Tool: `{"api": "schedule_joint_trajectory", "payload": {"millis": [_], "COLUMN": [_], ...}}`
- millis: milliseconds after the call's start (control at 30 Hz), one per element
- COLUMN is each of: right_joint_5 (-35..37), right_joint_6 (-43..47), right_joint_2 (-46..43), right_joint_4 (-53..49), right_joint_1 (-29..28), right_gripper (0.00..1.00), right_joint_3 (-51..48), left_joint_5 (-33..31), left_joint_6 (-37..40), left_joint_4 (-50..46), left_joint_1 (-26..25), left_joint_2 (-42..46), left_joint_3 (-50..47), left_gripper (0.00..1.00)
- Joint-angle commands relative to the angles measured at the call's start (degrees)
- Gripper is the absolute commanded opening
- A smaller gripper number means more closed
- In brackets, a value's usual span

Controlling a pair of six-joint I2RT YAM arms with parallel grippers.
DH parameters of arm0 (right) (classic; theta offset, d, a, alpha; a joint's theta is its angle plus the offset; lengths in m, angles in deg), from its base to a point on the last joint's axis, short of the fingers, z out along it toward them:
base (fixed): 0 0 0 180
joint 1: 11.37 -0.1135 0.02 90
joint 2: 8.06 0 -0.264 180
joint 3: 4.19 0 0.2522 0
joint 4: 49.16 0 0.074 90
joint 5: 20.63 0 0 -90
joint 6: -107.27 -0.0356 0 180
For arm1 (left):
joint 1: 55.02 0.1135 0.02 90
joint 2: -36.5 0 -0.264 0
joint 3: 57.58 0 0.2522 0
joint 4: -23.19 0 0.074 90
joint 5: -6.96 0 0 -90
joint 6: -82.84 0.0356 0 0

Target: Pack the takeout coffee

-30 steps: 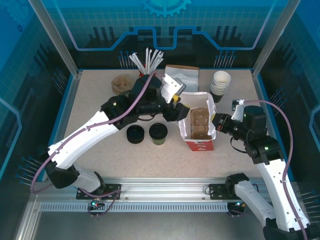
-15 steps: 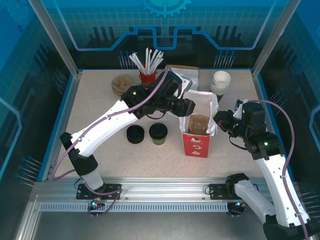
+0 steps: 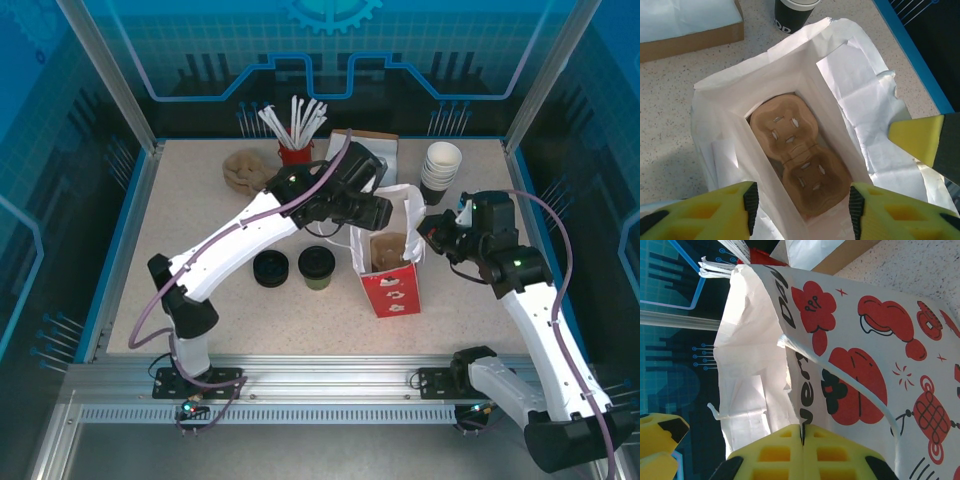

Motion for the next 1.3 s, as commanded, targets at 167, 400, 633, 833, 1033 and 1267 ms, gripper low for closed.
{"api": "schedule_joint_trajectory", "payload": {"millis": [167, 400, 633, 833, 1033, 1267], "right_joint_5": [-1.5, -2.3, -2.1, -3.5, -4.3, -3.7], "right_joint_6": [6.2, 6.2, 3.1, 0.0, -1.5, -1.3], "right_joint_2": [0.1, -1.4, -3.3, -4.5, -4.9, -5.1], "right_joint_4": [-6.2, -5.5, -2.7, 0.0, 1.7, 1.8], "right_joint_1": [4.7, 6.6, 6.6, 6.2, 4.3, 2.7], "right_gripper": [0.12, 0.00, 0.00, 0.00, 0.00, 0.00], "right_joint_3": [3.0, 1.3, -1.3, -4.7, -6.9, -6.6], "left_joint_5": [0.1, -1.4, -0.9, 0.0, 1.3, 3.6], "left_joint_6": [-7.5, -12.6, -18.9, -20.4, -20.5, -20.6], "left_joint_4": [-6.2, -14.5, -18.0, -18.3, -17.2, -17.6], "left_joint_1": [-3.7, -6.0, -7.0, -7.4, -6.7, -5.3], "left_joint_2": [-9.8, -18.0, -21.2, -24.6, -27.9, -29.8], "left_joint_3": [10.9, 21.3, 21.3, 21.4, 21.4, 20.5], "left_gripper": [0.44, 0.41, 0.38, 0.37, 0.38, 0.38]}}
